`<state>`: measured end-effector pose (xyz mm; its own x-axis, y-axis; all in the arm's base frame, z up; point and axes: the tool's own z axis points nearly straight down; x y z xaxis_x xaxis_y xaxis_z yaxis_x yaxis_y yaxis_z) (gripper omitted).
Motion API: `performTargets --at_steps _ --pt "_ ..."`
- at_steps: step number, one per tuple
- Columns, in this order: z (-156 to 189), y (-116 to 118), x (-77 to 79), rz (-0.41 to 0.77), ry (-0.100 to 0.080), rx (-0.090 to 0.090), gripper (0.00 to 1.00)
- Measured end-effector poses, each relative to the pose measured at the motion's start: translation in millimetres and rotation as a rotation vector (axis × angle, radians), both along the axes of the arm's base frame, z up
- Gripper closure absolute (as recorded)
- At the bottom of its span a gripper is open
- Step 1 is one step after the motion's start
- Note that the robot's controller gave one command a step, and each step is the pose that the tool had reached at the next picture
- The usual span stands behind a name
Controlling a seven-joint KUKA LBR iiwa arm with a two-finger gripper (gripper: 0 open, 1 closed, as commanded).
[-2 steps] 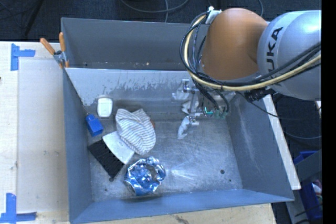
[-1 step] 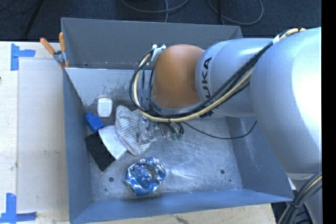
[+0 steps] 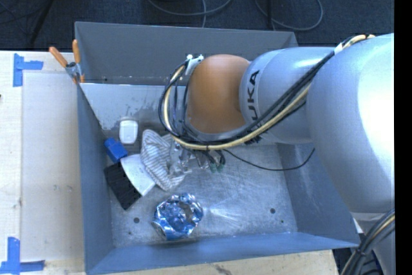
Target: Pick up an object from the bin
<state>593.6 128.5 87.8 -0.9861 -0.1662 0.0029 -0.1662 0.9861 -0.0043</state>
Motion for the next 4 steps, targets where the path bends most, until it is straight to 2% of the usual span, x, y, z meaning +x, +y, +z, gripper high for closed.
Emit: performTargets --at_steps 1,2,3,4 --pt "37 2 0.8 0.006 0.005 0.003 1.00" --pt "58 3 7.6 0.004 -0.017 0.008 1.00" --pt "77 1 -0.5 0.002 0.009 0.003 1.00" --pt "149 1 6.9 0.018 -0.001 0.005 1.00"
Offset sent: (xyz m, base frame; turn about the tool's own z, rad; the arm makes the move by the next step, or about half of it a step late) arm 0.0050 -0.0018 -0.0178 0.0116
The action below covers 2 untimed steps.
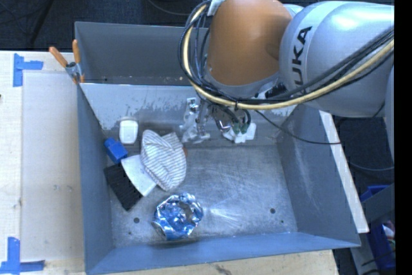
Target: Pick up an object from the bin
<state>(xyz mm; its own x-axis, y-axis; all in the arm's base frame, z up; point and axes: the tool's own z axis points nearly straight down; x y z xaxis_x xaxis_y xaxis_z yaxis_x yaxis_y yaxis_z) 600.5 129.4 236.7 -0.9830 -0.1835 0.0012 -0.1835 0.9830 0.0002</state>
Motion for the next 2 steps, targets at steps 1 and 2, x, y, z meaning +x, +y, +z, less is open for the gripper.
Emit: performTargets --at_steps 1,2 --pt "125.9 0.9 -11.7 0.086 -0.004 0.001 1.00" --pt "125.9 0.9 -11.6 0.086 -0.004 0.001 1.00"
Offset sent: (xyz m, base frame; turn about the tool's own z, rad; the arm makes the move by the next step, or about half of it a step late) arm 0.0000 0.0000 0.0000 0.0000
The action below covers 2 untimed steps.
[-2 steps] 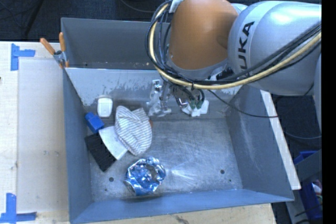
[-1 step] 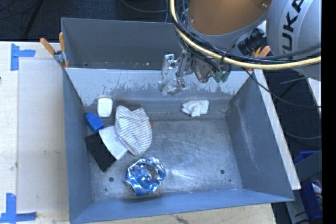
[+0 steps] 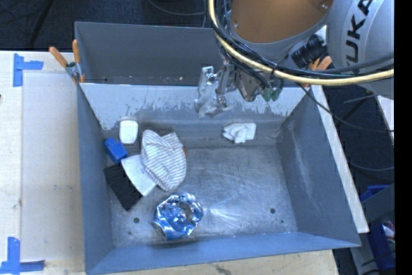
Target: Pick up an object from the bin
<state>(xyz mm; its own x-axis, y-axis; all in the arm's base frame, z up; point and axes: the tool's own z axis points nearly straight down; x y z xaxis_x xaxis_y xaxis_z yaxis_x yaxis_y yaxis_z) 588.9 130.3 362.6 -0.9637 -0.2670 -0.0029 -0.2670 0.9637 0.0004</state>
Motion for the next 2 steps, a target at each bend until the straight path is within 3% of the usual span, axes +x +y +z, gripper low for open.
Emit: performTargets --at_steps 1,2 --pt "-34 -3 0.9 -0.057 -0.005 0.001 1.00" --pt "-95 -5 0.0 -0.043 -0.002 0.000 1.00"
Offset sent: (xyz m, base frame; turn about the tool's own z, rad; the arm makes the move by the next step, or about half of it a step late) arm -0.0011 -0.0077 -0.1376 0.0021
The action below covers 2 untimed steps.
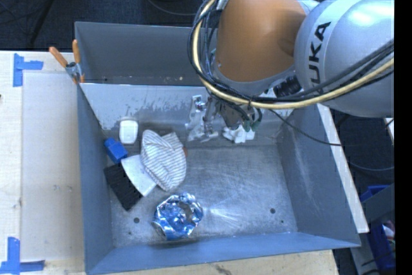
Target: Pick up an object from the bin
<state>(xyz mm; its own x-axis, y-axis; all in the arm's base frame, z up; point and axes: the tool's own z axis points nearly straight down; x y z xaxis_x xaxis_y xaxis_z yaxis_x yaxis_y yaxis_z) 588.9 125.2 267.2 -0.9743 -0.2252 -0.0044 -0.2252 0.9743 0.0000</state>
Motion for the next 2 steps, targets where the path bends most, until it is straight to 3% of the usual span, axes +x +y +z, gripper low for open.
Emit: performTargets --at_steps 1,2 --pt "-42 -20 -15.0 -0.062 0.007 0.000 1.00" --pt "-110 32 -7.5 0.335 0.003 -0.001 0.00"
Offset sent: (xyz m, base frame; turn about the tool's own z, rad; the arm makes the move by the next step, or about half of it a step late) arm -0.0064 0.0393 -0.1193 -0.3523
